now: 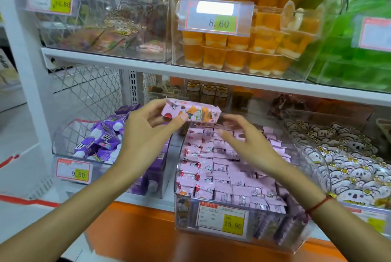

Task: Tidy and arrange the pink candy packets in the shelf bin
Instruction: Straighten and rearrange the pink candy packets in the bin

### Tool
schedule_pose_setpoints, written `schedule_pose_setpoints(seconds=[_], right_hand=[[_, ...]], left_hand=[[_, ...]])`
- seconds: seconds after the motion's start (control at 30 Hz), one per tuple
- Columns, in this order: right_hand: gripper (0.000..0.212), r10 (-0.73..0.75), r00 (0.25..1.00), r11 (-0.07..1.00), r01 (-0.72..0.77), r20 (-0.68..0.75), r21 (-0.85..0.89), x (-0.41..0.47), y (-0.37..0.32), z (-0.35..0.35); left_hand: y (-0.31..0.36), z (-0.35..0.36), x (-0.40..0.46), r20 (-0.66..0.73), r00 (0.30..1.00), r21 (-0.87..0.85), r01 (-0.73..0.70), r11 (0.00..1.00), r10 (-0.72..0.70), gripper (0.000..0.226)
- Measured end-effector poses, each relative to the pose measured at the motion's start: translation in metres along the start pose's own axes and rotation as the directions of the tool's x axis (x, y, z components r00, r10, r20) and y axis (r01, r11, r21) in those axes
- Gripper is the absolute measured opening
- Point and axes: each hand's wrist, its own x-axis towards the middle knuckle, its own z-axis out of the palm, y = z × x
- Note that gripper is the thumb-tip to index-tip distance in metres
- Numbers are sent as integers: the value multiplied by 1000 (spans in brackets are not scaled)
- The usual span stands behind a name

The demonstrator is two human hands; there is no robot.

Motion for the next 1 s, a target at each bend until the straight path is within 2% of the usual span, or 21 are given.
schedule_pose_setpoints(seconds=[0.07,0.17,0.27,0.4,0.5,0.63,0.7,0.8,0.9,1.0], right_hand=[[61,43,995,939,-11,85,-345,2,14,0],[60,119,963,849,27,241,-528,2,26,5],[60,140,954,839,29,266,-543,4,30,7],[58,116,959,828,51,259,-558,3,33,8],[58,108,960,829,57,259,-557,3,34,9],[57,103,961,837,55,256,-544,3,35,9],[57,93,964,841,58,250,-538,3,35,9],[57,85,966,847,58,243,-529,1,35,10],[57,76,970,845,59,229,-531,0,36,12],[57,76,970,842,63,233,-536,0,36,12]], left_hand=[[-9,5,16,-10,1000,138,-12,990,14,22],[-20,18,39,66,997,351,-59,934,39,27],[-30,27,55,158,986,511,-135,849,61,34],[-34,33,63,338,940,687,-272,674,35,37],[-26,29,73,447,894,735,-365,572,-5,33],[-16,35,91,594,791,746,-473,469,-146,43],[-18,46,96,620,755,749,-485,452,-216,47],[-34,64,94,636,705,749,-466,470,-315,38],[-48,69,87,590,741,771,-399,497,-320,49],[-41,61,83,618,717,746,-406,528,-322,48]])
